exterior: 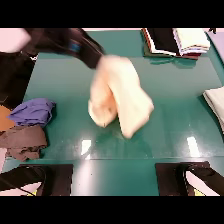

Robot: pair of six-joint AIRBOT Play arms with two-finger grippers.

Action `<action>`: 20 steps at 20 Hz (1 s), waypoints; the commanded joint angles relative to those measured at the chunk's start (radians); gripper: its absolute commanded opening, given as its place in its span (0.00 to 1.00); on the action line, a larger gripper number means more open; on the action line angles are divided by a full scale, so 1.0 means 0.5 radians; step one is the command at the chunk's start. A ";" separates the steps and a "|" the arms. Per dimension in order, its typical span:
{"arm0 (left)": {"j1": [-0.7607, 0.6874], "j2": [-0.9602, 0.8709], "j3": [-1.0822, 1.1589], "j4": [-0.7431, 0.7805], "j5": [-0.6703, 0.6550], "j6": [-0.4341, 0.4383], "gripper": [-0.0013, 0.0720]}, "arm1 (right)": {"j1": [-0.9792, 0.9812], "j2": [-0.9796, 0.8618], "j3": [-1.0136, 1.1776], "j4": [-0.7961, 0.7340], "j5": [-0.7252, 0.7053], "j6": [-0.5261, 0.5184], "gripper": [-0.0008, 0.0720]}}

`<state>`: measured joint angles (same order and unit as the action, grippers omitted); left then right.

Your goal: Fold the shirts.

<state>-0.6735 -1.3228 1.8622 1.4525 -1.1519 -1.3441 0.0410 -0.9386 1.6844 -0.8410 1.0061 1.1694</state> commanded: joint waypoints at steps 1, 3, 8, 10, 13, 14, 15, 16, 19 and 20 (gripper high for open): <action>-0.127 -0.239 0.005 0.009 0.004 -0.072 0.75 | -0.002 -0.001 0.031 0.001 0.058 0.001 0.03; 0.054 -0.247 -0.002 0.071 -0.054 -0.196 0.75 | -0.002 -0.001 0.031 0.002 0.079 0.000 0.03; 0.722 -0.249 -0.324 -0.246 -0.084 -0.401 0.75 | -0.002 -0.002 0.031 0.002 0.149 0.001 0.03; 0.880 -0.249 -0.656 -0.486 0.007 -0.381 0.75 | -0.002 -0.002 0.031 0.002 0.150 0.001 0.03; 0.939 -0.269 -1.143 -0.642 0.229 -0.330 0.75 | -0.002 -0.002 0.029 0.003 0.151 0.001 0.03; 0.933 -0.291 -1.252 -0.703 0.285 -0.310 0.75 | -0.002 -0.002 0.029 0.003 0.152 0.001 0.03; 0.925 -0.325 -1.341 -0.800 0.335 -0.246 0.75 | -0.002 -0.002 0.029 0.003 0.151 0.001 0.03; 0.914 -0.364 -1.394 -0.888 0.361 -0.192 0.75 | -0.002 -0.002 0.029 0.003 0.150 0.001 0.03; 0.826 -0.462 -1.426 -0.990 0.406 -0.123 0.75 | -0.002 -0.002 0.029 0.005 0.151 0.002 0.03; 0.782 -0.477 -1.427 -0.990 0.447 -0.124 0.75 | -0.002 -0.002 0.029 0.005 0.152 0.002 0.03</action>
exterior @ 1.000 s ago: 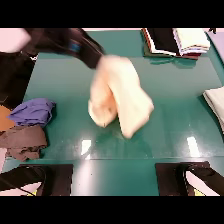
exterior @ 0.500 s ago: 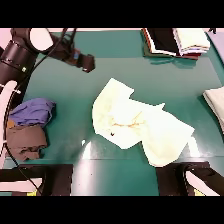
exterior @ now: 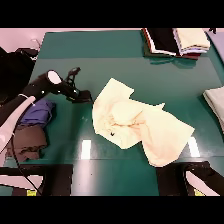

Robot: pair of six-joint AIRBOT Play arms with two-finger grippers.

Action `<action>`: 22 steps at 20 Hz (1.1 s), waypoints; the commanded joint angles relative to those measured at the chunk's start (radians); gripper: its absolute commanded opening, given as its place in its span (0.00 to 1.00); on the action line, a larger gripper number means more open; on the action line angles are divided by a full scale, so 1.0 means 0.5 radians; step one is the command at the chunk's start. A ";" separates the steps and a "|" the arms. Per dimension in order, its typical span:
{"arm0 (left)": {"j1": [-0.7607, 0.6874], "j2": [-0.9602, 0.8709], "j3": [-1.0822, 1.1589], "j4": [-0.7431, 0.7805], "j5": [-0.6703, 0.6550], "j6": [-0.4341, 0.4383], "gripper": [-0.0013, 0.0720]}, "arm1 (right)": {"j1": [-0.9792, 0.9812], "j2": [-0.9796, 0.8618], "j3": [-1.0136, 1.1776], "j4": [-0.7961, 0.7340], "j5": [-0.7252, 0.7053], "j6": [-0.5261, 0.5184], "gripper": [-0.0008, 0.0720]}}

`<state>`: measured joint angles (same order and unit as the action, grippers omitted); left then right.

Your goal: Fold the shirts.

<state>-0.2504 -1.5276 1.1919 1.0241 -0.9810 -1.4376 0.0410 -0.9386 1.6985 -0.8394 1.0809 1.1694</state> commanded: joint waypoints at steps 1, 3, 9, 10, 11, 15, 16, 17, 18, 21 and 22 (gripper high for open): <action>-0.113 -0.084 -0.086 -0.133 0.156 0.063 0.75 | -0.002 -0.002 0.001 0.003 0.002 0.002 0.03; -0.178 -0.107 -0.085 -0.134 0.222 0.041 0.75 | -0.002 -0.001 0.001 0.004 0.006 0.002 0.03; -0.059 -0.071 0.144 -0.062 0.018 0.013 0.05 | -0.018 -0.002 -0.002 -0.004 0.150 0.004 0.03; 0.016 -0.022 0.220 -0.024 -0.018 0.013 0.05 | -0.060 -0.001 -0.033 -0.004 0.236 0.056 0.03; 0.096 0.042 0.280 0.021 -0.025 0.012 0.05 | -0.122 0.000 -0.092 -0.004 0.334 0.127 0.03; 0.388 0.344 0.391 0.173 -0.011 0.012 0.05 | -0.493 0.063 -0.586 -0.005 0.571 0.190 0.03; 0.439 0.391 0.392 0.208 -0.014 0.013 0.05 | -0.607 0.082 -0.744 -0.005 0.579 0.196 0.03; 0.490 0.428 0.391 0.244 -0.035 0.013 0.05 | -0.732 0.104 -0.927 -0.005 0.571 0.197 0.03; 0.524 0.446 0.391 0.277 -0.072 0.013 0.05 | -0.844 0.121 -1.097 -0.005 0.555 0.196 0.03; 0.560 0.446 0.391 0.305 -0.164 0.018 0.05 | -1.147 0.102 -1.614 -0.003 0.460 0.187 0.28; 0.558 0.446 0.391 0.298 -0.164 0.020 0.05 | -1.198 0.059 -1.746 -0.002 0.433 0.169 0.55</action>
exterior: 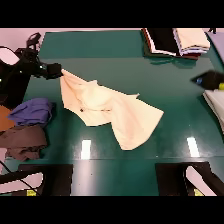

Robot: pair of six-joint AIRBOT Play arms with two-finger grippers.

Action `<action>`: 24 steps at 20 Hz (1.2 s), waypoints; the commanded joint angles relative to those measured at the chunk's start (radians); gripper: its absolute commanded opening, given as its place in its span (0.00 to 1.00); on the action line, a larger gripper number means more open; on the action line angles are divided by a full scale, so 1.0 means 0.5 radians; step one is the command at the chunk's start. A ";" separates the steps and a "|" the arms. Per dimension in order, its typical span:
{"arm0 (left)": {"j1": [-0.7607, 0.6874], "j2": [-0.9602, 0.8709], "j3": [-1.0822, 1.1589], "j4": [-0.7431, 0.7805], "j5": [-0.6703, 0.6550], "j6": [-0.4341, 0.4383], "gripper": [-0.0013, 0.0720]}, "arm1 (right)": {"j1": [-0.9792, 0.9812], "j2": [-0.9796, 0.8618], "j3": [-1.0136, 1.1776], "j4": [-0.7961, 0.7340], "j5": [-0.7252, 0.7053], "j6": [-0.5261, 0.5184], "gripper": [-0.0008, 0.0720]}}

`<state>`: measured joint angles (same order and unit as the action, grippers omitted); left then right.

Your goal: Fold the shirts.

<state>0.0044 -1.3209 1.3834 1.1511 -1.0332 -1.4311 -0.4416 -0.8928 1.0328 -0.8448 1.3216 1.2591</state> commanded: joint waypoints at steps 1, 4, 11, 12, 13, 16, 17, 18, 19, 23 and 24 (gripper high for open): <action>0.049 0.032 0.008 0.040 -0.058 0.006 0.05 | -0.251 -0.100 -0.529 0.011 -0.076 -0.030 0.56; 0.049 0.032 0.008 0.040 -0.057 0.005 0.05 | -0.141 -0.339 -0.735 0.030 -0.229 -0.061 0.54; 0.049 0.032 0.008 0.040 -0.076 -0.001 0.05 | 0.575 -0.847 -0.612 0.079 -0.726 -0.001 0.54; 0.049 0.032 0.008 0.040 -0.082 -0.001 0.05 | 0.636 -0.905 -0.565 0.076 -0.755 0.001 0.54; 0.049 0.032 0.008 0.040 -0.092 -0.001 0.05 | 0.674 -0.949 -0.528 0.073 -0.771 0.001 0.54; 0.049 0.032 0.008 0.040 -0.121 -0.001 0.05 | 0.723 -1.016 -0.441 0.062 -0.779 -0.006 0.34; 0.049 0.033 0.009 0.040 -0.123 -0.001 0.05 | 0.723 -1.009 -0.417 0.064 -0.783 -0.024 0.12; 0.049 0.037 0.009 0.039 -0.124 -0.001 0.04 | 0.723 -0.983 -0.384 0.064 -0.774 -0.061 0.03; 0.049 0.061 0.012 0.039 -0.130 0.000 0.05 | 0.723 -0.930 -0.329 0.064 -0.759 -0.091 0.03; 0.055 0.324 0.240 0.077 -0.151 0.039 0.05 | 0.672 -0.501 0.135 0.063 -0.701 -0.149 0.03; 0.055 0.414 0.355 0.109 -0.148 0.038 0.04 | 0.645 -0.375 0.311 0.063 -0.697 -0.149 0.03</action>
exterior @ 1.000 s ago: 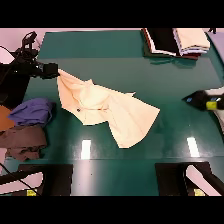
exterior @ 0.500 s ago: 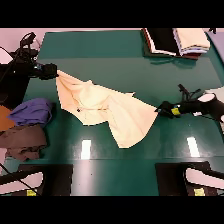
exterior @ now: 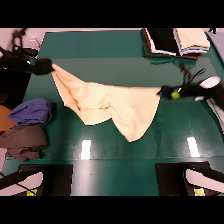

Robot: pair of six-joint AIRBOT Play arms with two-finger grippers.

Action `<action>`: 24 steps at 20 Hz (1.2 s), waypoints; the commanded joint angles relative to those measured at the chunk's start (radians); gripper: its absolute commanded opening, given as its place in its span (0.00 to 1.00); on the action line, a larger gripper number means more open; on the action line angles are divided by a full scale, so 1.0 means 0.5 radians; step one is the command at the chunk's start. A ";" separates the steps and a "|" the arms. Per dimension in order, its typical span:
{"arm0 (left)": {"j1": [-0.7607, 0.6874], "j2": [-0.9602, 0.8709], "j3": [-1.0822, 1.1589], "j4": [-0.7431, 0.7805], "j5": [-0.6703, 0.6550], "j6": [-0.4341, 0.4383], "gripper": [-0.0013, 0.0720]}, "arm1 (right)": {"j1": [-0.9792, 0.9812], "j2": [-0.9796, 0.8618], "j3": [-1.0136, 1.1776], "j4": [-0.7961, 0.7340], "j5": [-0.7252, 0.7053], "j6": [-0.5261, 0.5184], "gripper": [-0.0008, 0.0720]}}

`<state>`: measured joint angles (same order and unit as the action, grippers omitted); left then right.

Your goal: Fold the shirts.

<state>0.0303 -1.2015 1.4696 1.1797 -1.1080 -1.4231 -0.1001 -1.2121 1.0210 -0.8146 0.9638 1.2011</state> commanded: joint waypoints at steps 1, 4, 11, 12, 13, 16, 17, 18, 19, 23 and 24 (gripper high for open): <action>0.003 0.264 0.311 0.076 0.001 0.022 0.05 | -0.068 0.373 0.507 0.002 0.025 -0.033 0.03; 0.003 0.526 0.728 0.079 0.000 0.021 0.04 | -0.197 0.625 1.032 0.002 0.101 -0.032 0.03; 0.003 0.900 1.262 0.069 0.126 0.018 0.04 | -0.700 0.855 1.702 0.004 0.455 0.047 0.03; 0.003 0.901 1.280 0.061 0.138 0.018 0.04 | -0.783 0.835 1.785 0.005 0.520 0.060 0.03; 0.003 0.899 1.274 0.056 0.145 0.018 0.04 | -0.837 0.806 1.862 0.005 0.565 0.077 0.03; 0.003 0.836 1.148 0.003 0.132 0.017 0.04 | -0.838 0.664 2.032 0.005 0.661 0.121 0.03; 0.003 0.793 1.089 -0.031 0.122 0.018 0.04 | -0.793 0.600 2.033 0.002 0.695 0.143 0.03; 0.003 0.723 1.032 -0.063 0.096 0.019 0.04 | -0.742 0.521 2.033 -0.005 0.752 0.156 0.03; 0.002 0.632 0.974 -0.091 0.053 0.019 0.04 | -0.684 0.428 2.025 -0.060 0.822 0.178 0.03; -0.054 0.152 0.790 -0.130 -0.114 0.037 0.04 | -0.336 0.105 1.692 -0.531 0.869 0.238 0.03; -0.084 0.009 0.739 -0.128 -0.135 0.043 0.04 | -0.246 0.023 1.579 -0.661 0.855 0.238 0.03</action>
<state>0.0132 -1.0424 1.9015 1.1328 -1.1236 -1.4128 -0.3317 -1.0935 1.9141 -0.9714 1.3659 1.3003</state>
